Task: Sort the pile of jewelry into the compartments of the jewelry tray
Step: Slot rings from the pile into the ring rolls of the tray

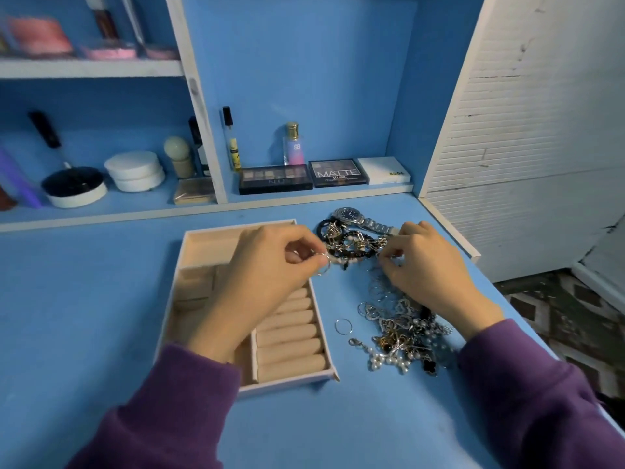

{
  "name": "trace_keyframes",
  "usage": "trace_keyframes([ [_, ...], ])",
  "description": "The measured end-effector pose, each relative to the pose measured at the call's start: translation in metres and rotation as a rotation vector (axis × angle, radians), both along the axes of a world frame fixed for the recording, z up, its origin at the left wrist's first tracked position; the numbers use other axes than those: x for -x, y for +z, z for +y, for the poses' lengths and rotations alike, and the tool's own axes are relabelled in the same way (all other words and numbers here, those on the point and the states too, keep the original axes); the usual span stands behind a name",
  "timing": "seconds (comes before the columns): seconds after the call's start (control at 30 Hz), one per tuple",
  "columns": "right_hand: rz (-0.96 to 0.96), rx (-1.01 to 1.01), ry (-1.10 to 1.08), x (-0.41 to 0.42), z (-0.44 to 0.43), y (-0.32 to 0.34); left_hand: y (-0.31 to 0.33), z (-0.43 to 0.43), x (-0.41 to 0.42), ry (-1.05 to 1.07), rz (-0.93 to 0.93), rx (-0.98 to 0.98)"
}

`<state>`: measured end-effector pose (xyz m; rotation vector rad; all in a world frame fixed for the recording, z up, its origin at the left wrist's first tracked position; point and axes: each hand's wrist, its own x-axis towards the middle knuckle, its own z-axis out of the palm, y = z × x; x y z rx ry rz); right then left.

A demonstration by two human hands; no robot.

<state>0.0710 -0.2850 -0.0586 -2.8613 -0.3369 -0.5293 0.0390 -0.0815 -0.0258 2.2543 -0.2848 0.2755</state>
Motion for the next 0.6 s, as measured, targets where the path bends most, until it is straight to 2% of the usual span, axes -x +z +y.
trace_keyframes([
  [0.1, -0.021, -0.255, 0.064, 0.004, 0.004, 0.011, 0.008, 0.035, -0.002, 0.072, 0.014, 0.071],
  [0.17, 0.101, -0.536, 0.199, 0.007, 0.019, 0.023, 0.009, 0.052, -0.003, 0.114, -0.007, 0.039],
  [0.23, 0.241, -0.668, 0.338, 0.008, 0.041, 0.030, 0.007, 0.058, -0.004, 0.124, -0.011, 0.017],
  [0.3, 0.301, -0.599, 0.415, 0.003, 0.062, 0.031, 0.000, 0.056, -0.004, 0.115, -0.026, 0.016],
  [0.43, 0.302, -0.326, 0.445, -0.011, 0.085, 0.022, -0.013, 0.051, -0.007, 0.069, -0.088, -0.033],
  [0.6, 0.393, -0.308, 0.419, -0.014, 0.087, 0.017, -0.017, 0.051, -0.009, 0.017, -0.104, -0.085],
])
